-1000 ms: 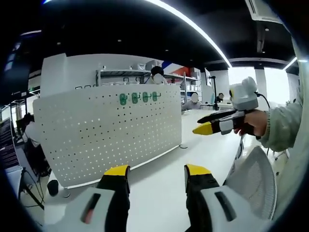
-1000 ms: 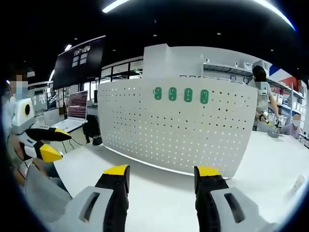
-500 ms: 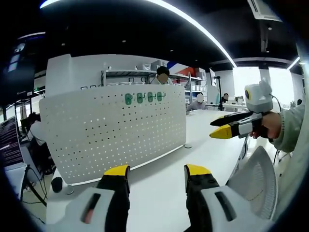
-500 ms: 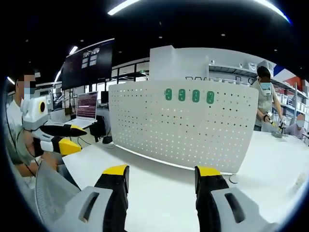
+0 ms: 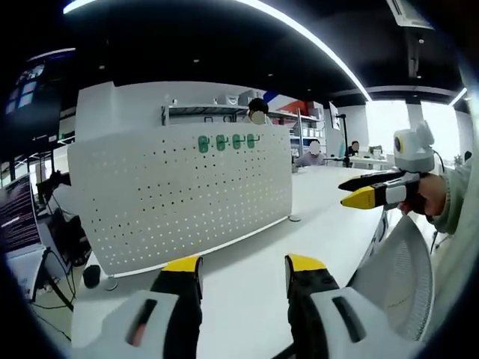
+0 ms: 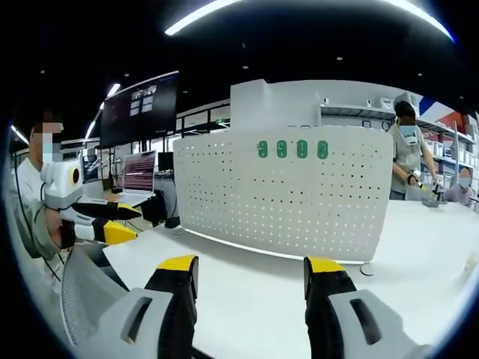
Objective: Insert the hook assembly into the mounting plate slot until the hook locks in place.
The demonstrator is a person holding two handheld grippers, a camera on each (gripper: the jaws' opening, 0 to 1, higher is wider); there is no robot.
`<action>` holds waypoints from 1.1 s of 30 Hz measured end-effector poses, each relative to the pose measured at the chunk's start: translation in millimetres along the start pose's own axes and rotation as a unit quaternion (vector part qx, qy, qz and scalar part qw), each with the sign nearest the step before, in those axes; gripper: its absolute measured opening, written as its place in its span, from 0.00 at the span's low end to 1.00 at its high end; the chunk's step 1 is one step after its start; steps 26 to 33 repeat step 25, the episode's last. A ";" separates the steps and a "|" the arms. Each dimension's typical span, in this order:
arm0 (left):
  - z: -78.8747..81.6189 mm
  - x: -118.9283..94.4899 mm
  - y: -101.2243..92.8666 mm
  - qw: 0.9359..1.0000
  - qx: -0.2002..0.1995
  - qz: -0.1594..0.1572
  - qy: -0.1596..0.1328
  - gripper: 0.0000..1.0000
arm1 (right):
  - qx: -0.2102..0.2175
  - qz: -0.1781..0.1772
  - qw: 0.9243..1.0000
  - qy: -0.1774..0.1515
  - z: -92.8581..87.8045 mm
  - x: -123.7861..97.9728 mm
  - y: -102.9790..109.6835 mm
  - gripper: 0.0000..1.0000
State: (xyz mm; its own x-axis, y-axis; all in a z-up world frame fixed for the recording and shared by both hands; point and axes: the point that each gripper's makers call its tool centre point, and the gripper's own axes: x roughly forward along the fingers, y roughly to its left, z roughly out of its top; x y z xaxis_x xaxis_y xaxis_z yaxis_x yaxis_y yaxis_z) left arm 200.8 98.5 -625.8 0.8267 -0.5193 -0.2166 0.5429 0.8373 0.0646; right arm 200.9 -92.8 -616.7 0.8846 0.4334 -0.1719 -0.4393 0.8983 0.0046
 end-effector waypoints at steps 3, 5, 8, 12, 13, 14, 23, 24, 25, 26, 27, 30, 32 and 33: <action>-2.5 -0.8 -1.3 1.000 -0.002 -0.001 0.002 0.46 | 0.003 0.002 1.000 0.000 -4.1 -0.6 3.2 0.56; -5.2 -0.6 -1.6 1.000 -0.002 -0.002 0.006 0.46 | 0.000 0.003 1.000 0.001 -7.1 -0.3 4.4 0.56; -9.3 -0.1 -0.2 1.000 -0.004 -0.001 0.008 0.45 | 0.006 0.004 1.000 0.005 -11.0 0.3 4.7 0.56; -10.2 -0.9 -0.4 1.000 -0.001 0.000 0.009 0.44 | 0.002 0.002 1.000 0.009 -12.2 0.0 3.7 0.56; -10.2 -0.9 -0.2 1.000 -0.002 0.001 0.009 0.44 | 0.003 0.002 1.000 0.008 -11.7 0.0 2.9 0.56; -10.3 -1.1 -0.3 1.000 -0.002 0.001 0.009 0.44 | 0.002 0.000 1.000 0.008 -11.5 0.1 2.2 0.56; -12.3 0.8 3.2 1.000 -0.004 0.005 0.009 0.43 | 0.002 -0.009 1.000 0.021 -17.2 0.8 -5.6 0.55; -12.3 0.8 3.1 1.000 -0.005 0.005 0.010 0.43 | 0.001 -0.009 1.000 0.021 -17.4 0.7 -6.6 0.55; -12.4 0.8 3.3 1.000 -0.005 0.005 0.010 0.43 | -0.001 -0.012 1.000 0.023 -17.9 0.4 -8.8 0.55; -12.4 0.8 3.3 1.000 -0.005 0.005 0.010 0.43 | -0.001 -0.012 1.000 0.023 -17.9 0.4 -8.8 0.55; -12.4 0.8 3.3 1.000 -0.005 0.005 0.010 0.43 | -0.001 -0.012 1.000 0.023 -17.9 0.4 -8.8 0.55; -12.4 0.8 3.3 1.000 -0.005 0.005 0.010 0.43 | -0.001 -0.012 1.000 0.023 -17.9 0.4 -8.8 0.55; -12.4 0.8 3.3 1.000 -0.005 0.005 0.010 0.43 | -0.001 -0.012 1.000 0.023 -17.9 0.4 -8.8 0.55; -12.4 0.8 3.3 1.000 -0.005 0.005 0.010 0.43 | -0.001 -0.012 1.000 0.023 -17.9 0.4 -8.8 0.55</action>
